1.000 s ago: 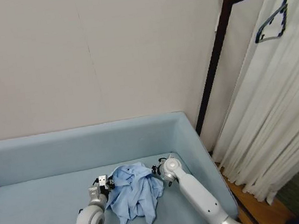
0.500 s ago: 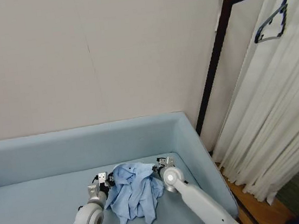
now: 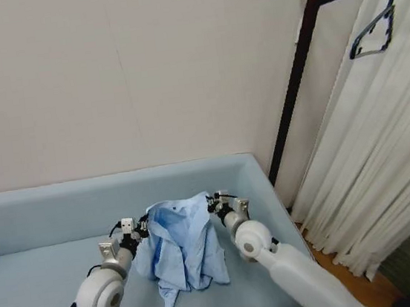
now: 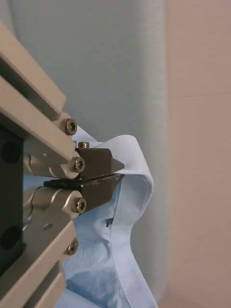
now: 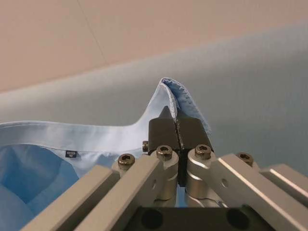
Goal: Pick up the clothes from the sofa and hang them on the clothes hanger.
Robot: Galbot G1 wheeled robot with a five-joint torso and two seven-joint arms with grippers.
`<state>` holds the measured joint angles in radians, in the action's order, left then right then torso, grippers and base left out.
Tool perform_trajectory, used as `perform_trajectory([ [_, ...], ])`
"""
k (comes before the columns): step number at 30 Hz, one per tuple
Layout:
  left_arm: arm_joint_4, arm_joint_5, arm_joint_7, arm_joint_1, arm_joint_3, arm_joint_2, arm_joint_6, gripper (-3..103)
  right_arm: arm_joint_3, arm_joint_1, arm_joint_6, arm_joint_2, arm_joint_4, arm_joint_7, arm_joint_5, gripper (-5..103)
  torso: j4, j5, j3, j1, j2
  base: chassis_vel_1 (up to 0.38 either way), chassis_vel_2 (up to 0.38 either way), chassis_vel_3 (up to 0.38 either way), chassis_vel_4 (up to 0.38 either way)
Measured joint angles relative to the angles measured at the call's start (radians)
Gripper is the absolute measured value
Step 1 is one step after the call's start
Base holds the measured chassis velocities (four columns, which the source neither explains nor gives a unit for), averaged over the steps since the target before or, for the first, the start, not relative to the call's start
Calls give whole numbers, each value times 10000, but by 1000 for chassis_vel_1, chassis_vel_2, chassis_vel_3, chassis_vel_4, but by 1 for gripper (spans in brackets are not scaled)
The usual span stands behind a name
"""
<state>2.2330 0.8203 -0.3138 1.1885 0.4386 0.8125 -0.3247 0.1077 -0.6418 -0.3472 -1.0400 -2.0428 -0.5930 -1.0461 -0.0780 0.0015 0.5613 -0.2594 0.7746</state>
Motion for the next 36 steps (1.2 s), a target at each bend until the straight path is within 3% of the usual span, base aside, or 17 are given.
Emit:
perform_trajectory([
  [5,1065,666,-171,-410,291,-615,49,0,-436,632,31,1005,-1069,106,-980,0,0,1,0,0,0,0,0,0,0],
  [9,2125,1778,-487,-932,1232,-1401,-87,0,-958,1841,136,2210,-2040,190,-2682,0,2,1,0,0,-1,0,0,0,0],
  [11,2241,1951,-513,-972,1454,-1519,-122,0,-1025,2038,155,2388,-2164,198,-2934,0,1,-1,0,0,-1,0,0,0,0],
  [14,2740,3087,-541,-887,2993,-2139,-263,0,-1554,3017,199,3217,-2808,215,-4229,0,1,1,-1,0,0,0,0,0,0],
  [15,2740,3087,-541,-887,2993,-2139,-263,0,-1554,3017,199,3217,-2808,215,-4229,0,1,1,-1,0,0,0,0,0,0],
  [20,2778,5623,-513,-390,6273,-2711,-727,0,-2050,4288,251,4304,-3559,101,-5942,0,2,-2,0,0,0,0,0,0,0],
  [21,2778,5623,-513,-390,6273,-2711,-727,0,-2050,4288,251,4304,-3559,101,-5942,0,2,-2,0,0,0,0,0,0,0],
  [24,2764,7029,-525,-189,8002,-2881,-1115,0,-2178,5015,255,4898,-3905,-51,-7131,0,3,0,-1,1,-1,0,0,0,0],
  [25,2764,7029,-525,-189,8002,-2881,-1115,0,-2178,5015,255,4898,-3905,-51,-7131,0,3,0,-1,1,-1,0,0,0,0],
  [30,2736,9727,-895,-25,9878,-3143,-1429,0,-2419,5803,221,5607,-4317,-441,-8474,0,0,2,0,1,0,0,0,0,0],
  [36,2716,10594,-1158,61,10578,-3194,-1502,0,-2620,6395,174,5936,-4499,-734,-9135,0,2,-4,0,0,0,0,0,0,0],
])
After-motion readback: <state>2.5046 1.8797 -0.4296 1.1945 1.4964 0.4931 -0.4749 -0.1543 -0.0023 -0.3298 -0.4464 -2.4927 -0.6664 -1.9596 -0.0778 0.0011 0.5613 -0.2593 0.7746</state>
